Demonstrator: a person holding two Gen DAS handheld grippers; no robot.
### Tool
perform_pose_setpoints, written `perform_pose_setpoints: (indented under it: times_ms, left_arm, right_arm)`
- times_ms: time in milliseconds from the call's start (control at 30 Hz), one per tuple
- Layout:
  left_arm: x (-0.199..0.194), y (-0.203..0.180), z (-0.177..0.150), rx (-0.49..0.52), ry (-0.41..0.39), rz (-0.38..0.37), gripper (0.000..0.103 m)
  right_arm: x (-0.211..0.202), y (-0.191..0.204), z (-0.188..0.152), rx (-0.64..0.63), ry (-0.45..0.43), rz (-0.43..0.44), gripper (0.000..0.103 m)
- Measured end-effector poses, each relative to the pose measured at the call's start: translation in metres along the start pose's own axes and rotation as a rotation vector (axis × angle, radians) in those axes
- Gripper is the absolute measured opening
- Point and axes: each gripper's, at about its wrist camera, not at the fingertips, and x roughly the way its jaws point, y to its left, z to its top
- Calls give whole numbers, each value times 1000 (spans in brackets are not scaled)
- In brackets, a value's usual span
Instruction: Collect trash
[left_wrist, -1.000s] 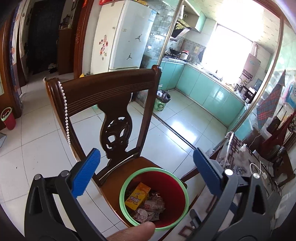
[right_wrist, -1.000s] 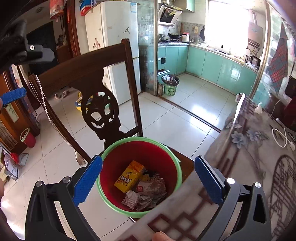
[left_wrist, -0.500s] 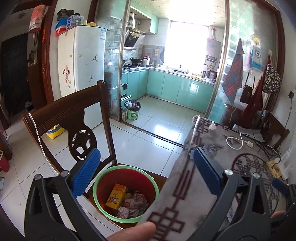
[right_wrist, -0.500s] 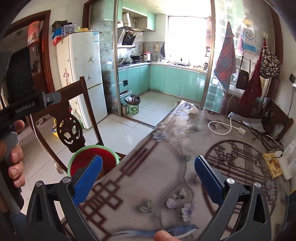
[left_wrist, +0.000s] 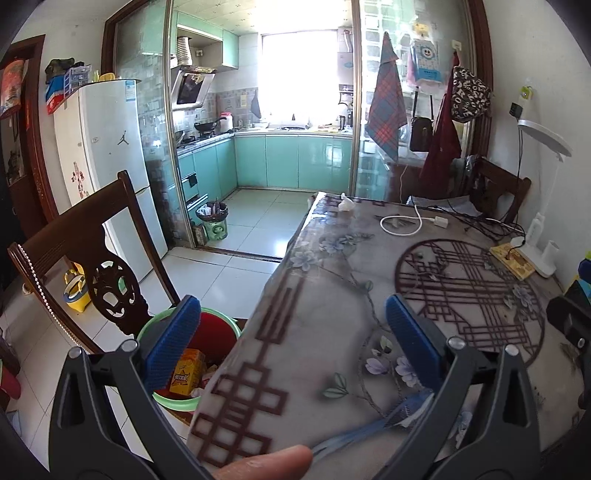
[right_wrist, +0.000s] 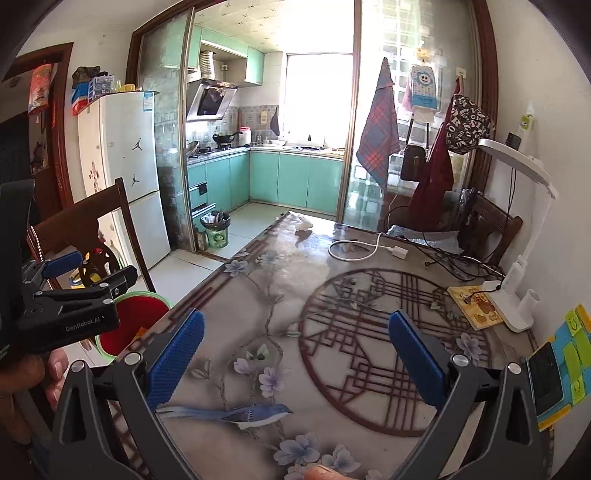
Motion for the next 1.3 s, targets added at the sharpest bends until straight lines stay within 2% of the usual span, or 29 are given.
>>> perform_pose_setpoints:
  times_ms: [200,433,1300]
  left_arm:
    - [-14,-35,-13,65,-67,-9,98]
    - [-23,-54,-27,100,-91,-46,98]
    - [-24,-51,-30,87,-89,-49,98]
  right_arm:
    - [-22,-28,-20,76,-80,-52,97]
    - [-20,-45,-31,141,-72,-74,97]
    - [-12,-37,-43,136,-62,-72,97]
